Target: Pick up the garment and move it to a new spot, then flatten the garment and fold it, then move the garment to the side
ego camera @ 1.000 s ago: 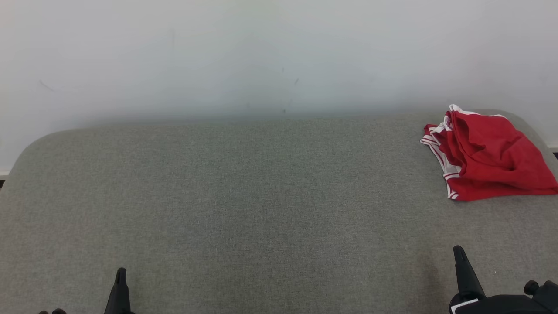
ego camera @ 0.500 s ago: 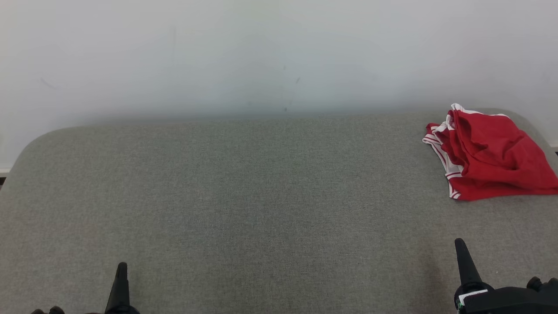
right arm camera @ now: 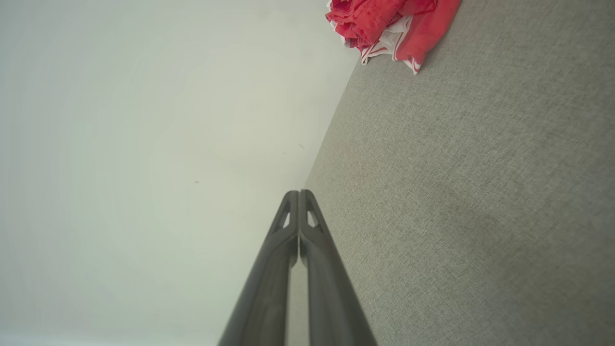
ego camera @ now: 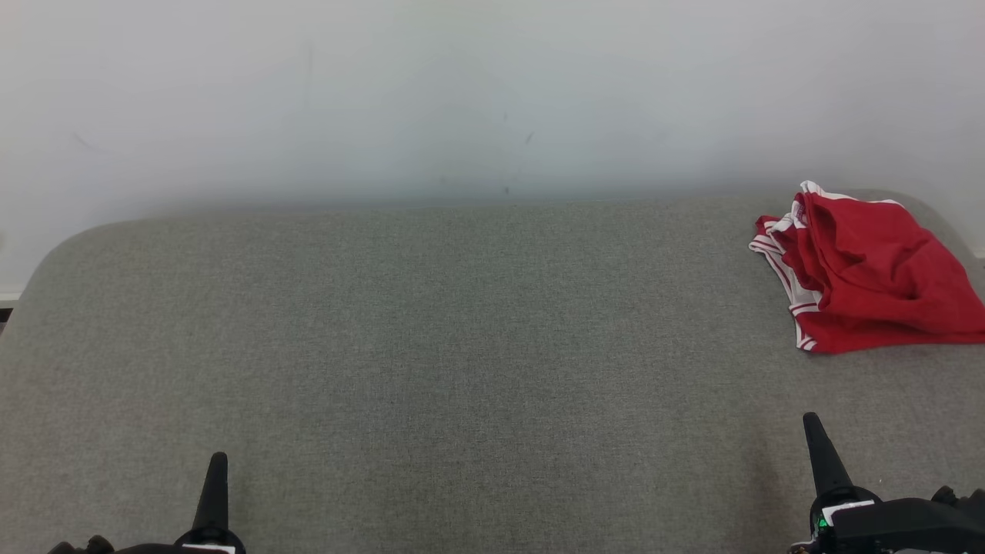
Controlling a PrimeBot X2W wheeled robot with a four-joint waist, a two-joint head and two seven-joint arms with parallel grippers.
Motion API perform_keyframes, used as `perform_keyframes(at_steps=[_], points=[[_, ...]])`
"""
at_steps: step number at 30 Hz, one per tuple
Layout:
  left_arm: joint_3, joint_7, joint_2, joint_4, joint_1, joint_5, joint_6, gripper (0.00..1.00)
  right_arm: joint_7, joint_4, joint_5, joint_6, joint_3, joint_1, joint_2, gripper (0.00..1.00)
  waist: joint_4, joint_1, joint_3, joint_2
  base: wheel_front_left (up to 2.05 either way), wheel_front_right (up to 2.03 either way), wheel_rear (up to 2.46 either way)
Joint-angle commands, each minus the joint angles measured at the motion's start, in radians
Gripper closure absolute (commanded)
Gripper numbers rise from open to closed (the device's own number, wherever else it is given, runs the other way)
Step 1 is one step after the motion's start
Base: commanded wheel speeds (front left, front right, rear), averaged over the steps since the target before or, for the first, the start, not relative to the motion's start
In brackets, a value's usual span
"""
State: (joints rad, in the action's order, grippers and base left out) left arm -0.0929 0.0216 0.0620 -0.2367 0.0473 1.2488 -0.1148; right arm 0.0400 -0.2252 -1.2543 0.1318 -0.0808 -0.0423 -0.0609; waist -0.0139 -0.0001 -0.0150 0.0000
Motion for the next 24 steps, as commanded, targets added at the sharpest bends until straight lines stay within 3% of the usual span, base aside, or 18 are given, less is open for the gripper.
perform_keyframes(at_steps=[1,24], points=[[-0.004,0.007,-0.001,0.004,0.021,0.031,-0.006,1.00,0.006,0.005,-0.027,-0.001,-0.006,-0.018,0.002,1.00,0.001,0.0001,0.001,0.0000,0.00,0.00,0.00],[-0.015,0.059,-0.008,-0.004,0.048,0.227,-0.013,1.00,0.048,-0.009,-0.222,-0.002,-0.023,-0.048,0.007,1.00,0.008,0.0001,0.010,0.0000,0.00,0.00,0.00]])
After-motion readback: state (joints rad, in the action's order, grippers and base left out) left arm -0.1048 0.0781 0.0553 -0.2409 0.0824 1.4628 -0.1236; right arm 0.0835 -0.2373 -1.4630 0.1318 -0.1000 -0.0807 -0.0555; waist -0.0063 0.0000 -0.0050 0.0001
